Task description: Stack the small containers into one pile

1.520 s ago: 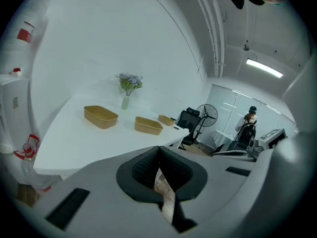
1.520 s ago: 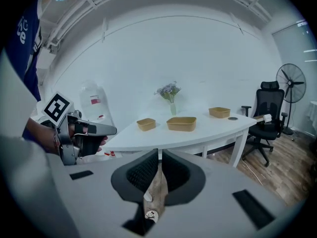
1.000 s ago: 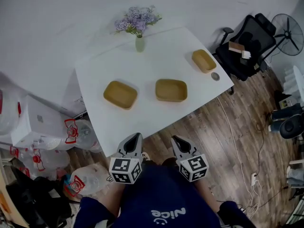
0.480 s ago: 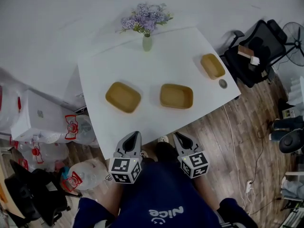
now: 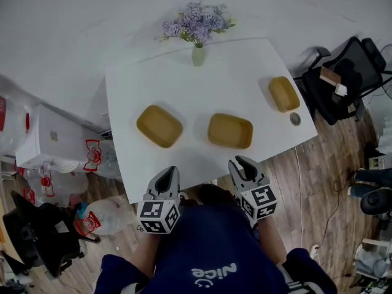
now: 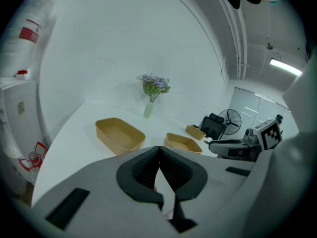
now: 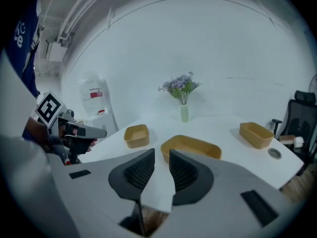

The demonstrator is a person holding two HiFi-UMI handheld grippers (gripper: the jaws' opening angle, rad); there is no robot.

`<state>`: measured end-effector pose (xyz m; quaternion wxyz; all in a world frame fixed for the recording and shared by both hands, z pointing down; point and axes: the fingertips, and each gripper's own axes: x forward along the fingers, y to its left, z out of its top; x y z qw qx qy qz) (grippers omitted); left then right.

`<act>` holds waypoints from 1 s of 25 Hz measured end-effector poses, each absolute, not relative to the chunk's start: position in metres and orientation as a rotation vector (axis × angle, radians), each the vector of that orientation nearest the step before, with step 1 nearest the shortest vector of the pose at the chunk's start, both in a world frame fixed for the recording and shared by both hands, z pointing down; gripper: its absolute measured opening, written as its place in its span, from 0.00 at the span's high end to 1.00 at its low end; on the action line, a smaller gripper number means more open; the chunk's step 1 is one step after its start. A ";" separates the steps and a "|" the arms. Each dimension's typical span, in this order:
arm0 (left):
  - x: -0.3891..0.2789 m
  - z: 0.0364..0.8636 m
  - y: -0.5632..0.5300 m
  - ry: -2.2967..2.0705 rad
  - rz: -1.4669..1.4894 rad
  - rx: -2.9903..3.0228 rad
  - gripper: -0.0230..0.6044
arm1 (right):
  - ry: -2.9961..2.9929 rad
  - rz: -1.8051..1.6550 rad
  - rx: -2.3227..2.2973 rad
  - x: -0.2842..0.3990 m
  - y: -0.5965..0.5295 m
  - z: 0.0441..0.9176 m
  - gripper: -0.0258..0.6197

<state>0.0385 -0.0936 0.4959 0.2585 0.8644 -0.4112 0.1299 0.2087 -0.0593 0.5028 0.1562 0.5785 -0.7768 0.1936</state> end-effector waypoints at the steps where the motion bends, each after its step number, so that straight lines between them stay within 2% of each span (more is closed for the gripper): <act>1: 0.039 0.495 -0.096 -1.130 0.351 2.337 0.94 | -2.226 0.539 1.616 0.212 -0.065 0.503 0.83; 3: 0.040 0.494 -0.101 -1.161 0.351 2.328 0.94 | -2.229 0.528 1.523 0.215 -0.076 0.506 0.74; 5: 0.039 0.493 -0.103 -1.194 0.353 2.312 0.94 | -2.223 0.523 1.432 0.215 -0.085 0.511 0.72; 13: 0.036 0.494 -0.115 -1.311 0.335 2.231 0.94 | -2.125 0.425 0.988 0.207 -0.105 0.548 0.72; 17: 0.035 0.493 -0.119 -1.358 0.327 2.206 0.94 | -2.070 0.304 0.885 0.209 -0.120 0.557 0.72; 25: 0.025 0.495 -0.121 -1.433 0.258 2.109 0.94 | -1.971 0.291 0.705 0.212 -0.118 0.586 0.73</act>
